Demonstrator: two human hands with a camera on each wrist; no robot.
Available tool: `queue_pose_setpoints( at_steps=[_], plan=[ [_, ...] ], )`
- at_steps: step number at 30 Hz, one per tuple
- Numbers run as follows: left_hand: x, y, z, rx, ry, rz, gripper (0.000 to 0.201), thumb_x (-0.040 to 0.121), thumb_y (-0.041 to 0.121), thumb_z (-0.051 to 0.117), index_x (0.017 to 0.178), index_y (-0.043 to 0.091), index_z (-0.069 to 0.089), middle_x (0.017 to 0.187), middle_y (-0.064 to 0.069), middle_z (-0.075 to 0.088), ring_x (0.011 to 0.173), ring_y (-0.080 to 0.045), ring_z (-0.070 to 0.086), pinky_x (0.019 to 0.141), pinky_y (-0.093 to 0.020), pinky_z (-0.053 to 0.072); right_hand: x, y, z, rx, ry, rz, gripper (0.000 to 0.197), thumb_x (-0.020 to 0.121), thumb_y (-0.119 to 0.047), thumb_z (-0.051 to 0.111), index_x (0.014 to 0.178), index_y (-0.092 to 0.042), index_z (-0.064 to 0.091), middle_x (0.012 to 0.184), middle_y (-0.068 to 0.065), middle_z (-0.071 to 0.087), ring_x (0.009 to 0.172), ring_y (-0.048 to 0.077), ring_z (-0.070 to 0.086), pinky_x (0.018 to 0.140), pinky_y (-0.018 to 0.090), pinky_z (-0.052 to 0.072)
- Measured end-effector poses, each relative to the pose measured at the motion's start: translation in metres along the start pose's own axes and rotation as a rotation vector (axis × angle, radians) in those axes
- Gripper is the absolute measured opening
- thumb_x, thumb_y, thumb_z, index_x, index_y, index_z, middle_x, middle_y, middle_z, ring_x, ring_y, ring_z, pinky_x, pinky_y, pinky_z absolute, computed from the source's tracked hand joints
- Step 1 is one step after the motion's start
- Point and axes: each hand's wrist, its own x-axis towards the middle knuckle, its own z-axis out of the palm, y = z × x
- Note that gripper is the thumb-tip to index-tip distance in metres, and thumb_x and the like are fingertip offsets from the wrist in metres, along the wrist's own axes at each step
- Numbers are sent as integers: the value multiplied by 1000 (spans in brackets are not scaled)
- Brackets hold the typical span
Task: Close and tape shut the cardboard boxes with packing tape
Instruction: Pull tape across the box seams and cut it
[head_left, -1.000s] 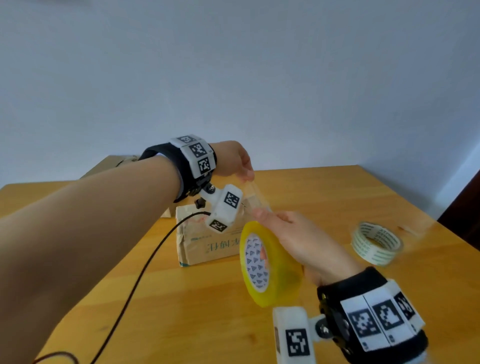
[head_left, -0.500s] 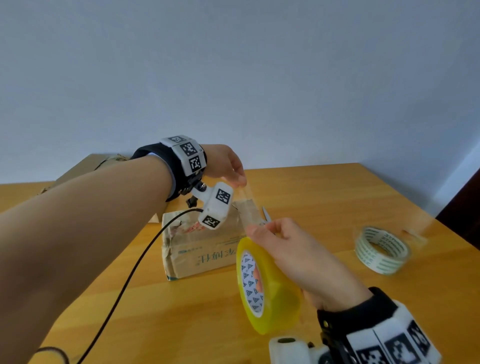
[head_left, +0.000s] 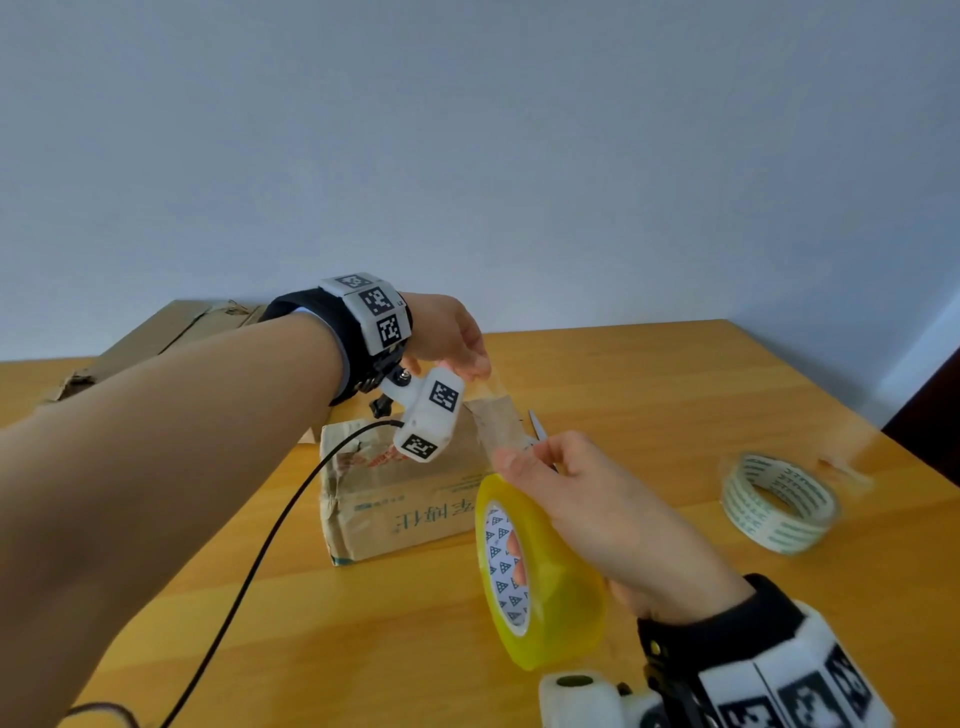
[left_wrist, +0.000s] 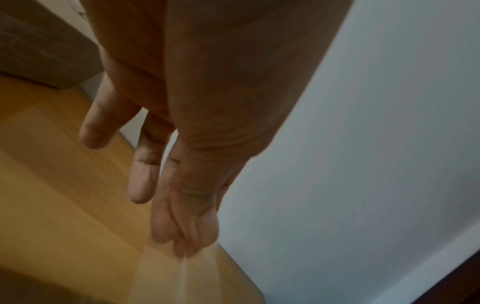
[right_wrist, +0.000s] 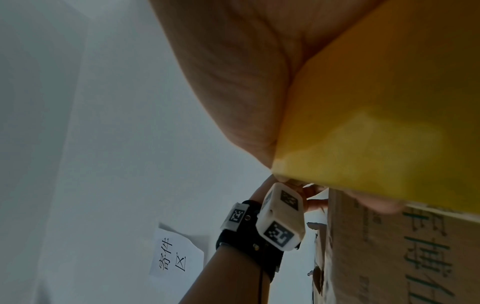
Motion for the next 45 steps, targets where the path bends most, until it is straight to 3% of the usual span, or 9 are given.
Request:
queue_pose_setpoints(
  at_steps=[4,8,14,18,23,30,35,38,45],
  plan=[
    [2,2,3,11,-2,6,11,93,36,66,98,28,72,98,13,74,108,-9,63,85,-33,54,1,0,0,-6,6,-23,72,59,-87,59,107,-34,53,102,8,74,91,35,73,89,59,58],
    [4,4,6,27,-2,7,14,93,37,67,102,27,71,102,12,74,111,-10,62,89,-35,54,1,1,-3,-25,10,-26,76,56,-87,57,108,-31,56,103,5,75,93,28,74,89,56,59],
    [-1,1,8,36,2,9,16,93,38,66,104,28,72,103,12,74,109,-9,62,79,-29,53,2,2,1,-27,-3,-13,76,56,-87,57,107,-30,55,101,8,75,93,31,74,88,58,59],
    [0,5,12,56,11,12,19,94,37,64,107,26,73,106,12,73,109,-7,61,66,-22,40,2,4,0,-20,2,-4,73,58,-86,58,106,-31,54,101,11,75,93,36,73,89,60,58],
    [1,9,13,68,2,5,21,95,36,63,110,25,72,107,12,72,111,-8,60,65,-21,40,3,5,-2,-9,-6,12,75,56,-87,58,108,-32,54,103,6,74,93,30,73,89,56,59],
    [4,7,18,88,-9,-24,25,95,37,63,115,23,70,113,8,70,115,-11,59,80,-27,43,0,5,-1,-3,3,27,67,66,-81,62,107,-29,54,104,9,74,95,36,72,88,58,59],
    [4,10,19,149,-45,-63,30,94,38,63,121,24,67,121,3,66,118,-17,57,59,-21,39,-1,4,-2,1,-7,38,46,88,-63,66,109,-23,54,107,18,73,94,39,73,86,60,58],
    [3,14,19,203,-59,-74,32,96,36,62,125,23,65,127,0,63,120,-20,55,56,-20,35,-2,3,-2,12,-18,35,46,88,-61,67,109,-23,54,108,21,73,86,34,73,87,60,58],
    [-3,16,19,211,-44,-64,32,95,38,62,123,24,67,123,3,66,120,-18,57,56,-19,35,-4,4,-1,52,-19,34,56,76,-68,70,108,-24,57,110,20,73,95,37,73,87,63,57]
  ],
)
